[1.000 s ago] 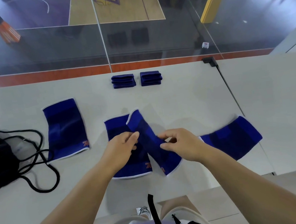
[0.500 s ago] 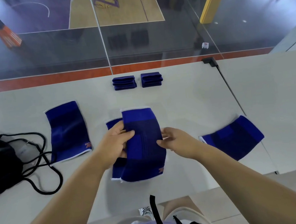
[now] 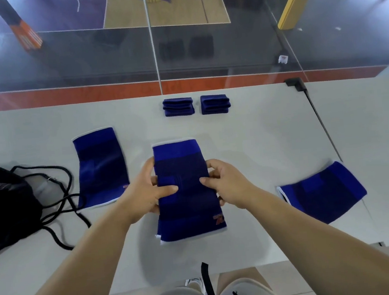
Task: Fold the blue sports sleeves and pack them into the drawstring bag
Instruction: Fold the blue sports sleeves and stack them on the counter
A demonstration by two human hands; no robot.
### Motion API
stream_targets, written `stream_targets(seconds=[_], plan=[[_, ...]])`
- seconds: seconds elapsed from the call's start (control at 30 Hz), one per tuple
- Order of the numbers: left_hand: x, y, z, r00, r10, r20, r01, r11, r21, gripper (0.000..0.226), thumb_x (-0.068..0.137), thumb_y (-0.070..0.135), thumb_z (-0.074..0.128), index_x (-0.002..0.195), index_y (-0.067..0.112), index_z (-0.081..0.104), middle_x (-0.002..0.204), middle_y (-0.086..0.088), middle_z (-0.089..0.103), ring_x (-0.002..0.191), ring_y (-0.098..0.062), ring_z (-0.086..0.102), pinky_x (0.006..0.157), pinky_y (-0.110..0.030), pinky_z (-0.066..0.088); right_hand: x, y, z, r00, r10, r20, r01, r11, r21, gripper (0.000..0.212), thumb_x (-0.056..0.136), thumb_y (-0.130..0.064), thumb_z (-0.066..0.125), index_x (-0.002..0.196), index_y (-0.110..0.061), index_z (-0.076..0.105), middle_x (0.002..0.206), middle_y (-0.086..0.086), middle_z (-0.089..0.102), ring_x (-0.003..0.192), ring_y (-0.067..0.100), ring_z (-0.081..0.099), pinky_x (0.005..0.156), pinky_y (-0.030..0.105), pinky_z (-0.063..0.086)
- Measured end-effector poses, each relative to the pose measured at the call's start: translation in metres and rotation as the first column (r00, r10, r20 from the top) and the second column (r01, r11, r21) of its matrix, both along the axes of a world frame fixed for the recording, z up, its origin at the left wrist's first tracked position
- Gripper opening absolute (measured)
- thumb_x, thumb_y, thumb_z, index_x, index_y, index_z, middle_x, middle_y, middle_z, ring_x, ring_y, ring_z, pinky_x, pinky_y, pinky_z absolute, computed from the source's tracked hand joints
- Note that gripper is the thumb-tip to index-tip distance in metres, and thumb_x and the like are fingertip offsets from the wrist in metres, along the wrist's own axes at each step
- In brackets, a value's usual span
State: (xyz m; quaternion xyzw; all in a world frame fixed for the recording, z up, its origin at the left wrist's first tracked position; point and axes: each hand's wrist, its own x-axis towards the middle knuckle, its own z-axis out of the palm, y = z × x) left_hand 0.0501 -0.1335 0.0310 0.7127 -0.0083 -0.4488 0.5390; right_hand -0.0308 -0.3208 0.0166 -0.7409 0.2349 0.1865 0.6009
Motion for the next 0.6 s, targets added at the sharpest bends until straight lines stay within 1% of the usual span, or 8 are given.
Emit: stream_targets(seconds=[0.07,0.13,0.2,0.27,0.33,0.4,0.5,0.6], plan=[[-0.002,0.002,-0.016,0.997,0.077,0.016,-0.078,0.993,0.086,0.061,0.086,-0.001,0.062,0.127,0.038,0.038,0.097,-0.005,0.066,0.082,-0.021,0.069,0.056,-0.039,0.06,0.004,0.005,-0.012,0.999,0.015,-0.052,-0.017,0.999,-0.042,0.025,0.095,-0.013,0.051,0.117,-0.023,0.052,0.097,0.007,0.065,0.068,0.016,0.061,0.047,0.023,0.047],[-0.004,0.005,-0.032,0.992,0.114,0.06,-0.124,0.973,0.194,0.057,0.085,-0.001,0.063,0.131,0.024,0.043,0.092,-0.007,0.064,0.08,-0.023,0.067,0.065,-0.045,0.06,0.005,0.009,-0.025,0.993,0.029,-0.111,-0.035,0.998,-0.054,0.031,0.092,-0.009,0.054,0.12,-0.022,0.051,0.095,0.007,0.064,0.074,0.018,0.063,0.055,0.026,0.05],[-0.006,0.008,-0.043,0.989,0.12,0.087,-0.138,0.959,0.247,0.052,0.084,0.002,0.066,0.13,0.018,0.046,0.094,-0.009,0.063,0.086,-0.028,0.066,0.076,-0.051,0.058,0.005,0.01,-0.035,0.99,0.037,-0.136,-0.048,0.996,-0.08,0.035,0.089,-0.005,0.057,0.12,-0.021,0.051,0.088,0.003,0.061,0.076,0.018,0.062,0.061,0.029,0.051],[-0.005,0.009,-0.048,0.987,0.094,0.129,-0.127,0.952,0.279,0.045,0.084,0.007,0.067,0.125,0.017,0.05,0.095,-0.009,0.062,0.089,-0.029,0.065,0.077,-0.049,0.058,0.007,0.01,-0.042,0.99,0.036,-0.135,-0.053,0.991,-0.126,0.034,0.088,-0.006,0.059,0.118,-0.021,0.051,0.087,0.0,0.06,0.079,0.017,0.061,0.065,0.028,0.05],[-0.004,0.01,-0.05,0.985,0.059,0.16,-0.106,0.947,0.303,0.038,0.084,0.01,0.067,0.119,0.015,0.052,0.096,-0.01,0.061,0.088,-0.03,0.064,0.074,-0.047,0.059,0.008,0.011,-0.044,0.991,0.046,-0.123,-0.066,0.984,-0.165,0.03,0.088,-0.007,0.06,0.113,-0.021,0.051,0.087,-0.003,0.059,0.078,0.014,0.06,0.062,0.024,0.049],[-0.002,0.012,-0.051,0.989,0.045,0.143,-0.086,0.95,0.299,0.032,0.086,0.009,0.064,0.115,0.018,0.053,0.099,-0.015,0.06,0.087,-0.033,0.064,0.072,-0.049,0.059,0.009,0.012,-0.046,0.991,0.055,-0.122,-0.075,0.982,-0.17,0.028,0.087,-0.007,0.061,0.109,-0.02,0.05,0.087,-0.005,0.059,0.077,0.011,0.06,0.059,0.023,0.049],[0.004,0.016,-0.053,0.997,0.021,0.068,-0.039,0.958,0.285,0.026,0.089,0.008,0.06,0.102,0.028,0.051,0.102,-0.017,0.061,0.092,-0.036,0.064,0.078,-0.055,0.057,0.012,0.015,-0.047,0.988,0.059,-0.14,-0.083,0.982,-0.172,0.036,0.085,-0.008,0.064,0.116,-0.019,0.049,0.088,-0.002,0.059,0.082,0.02,0.062,0.061,0.03,0.053],[0.005,0.017,-0.054,0.999,-0.021,0.048,0.006,0.956,0.292,0.028,0.09,0.01,0.058,0.109,0.028,0.048,0.102,-0.011,0.061,0.093,-0.028,0.064,0.079,-0.05,0.058,0.014,0.019,-0.05,0.989,0.07,-0.131,-0.1,0.965,-0.241,0.041,0.083,-0.008,0.067,0.118,-0.017,0.048,0.08,-0.003,0.055,0.077,0.019,0.057,0.063,0.029,0.05]])
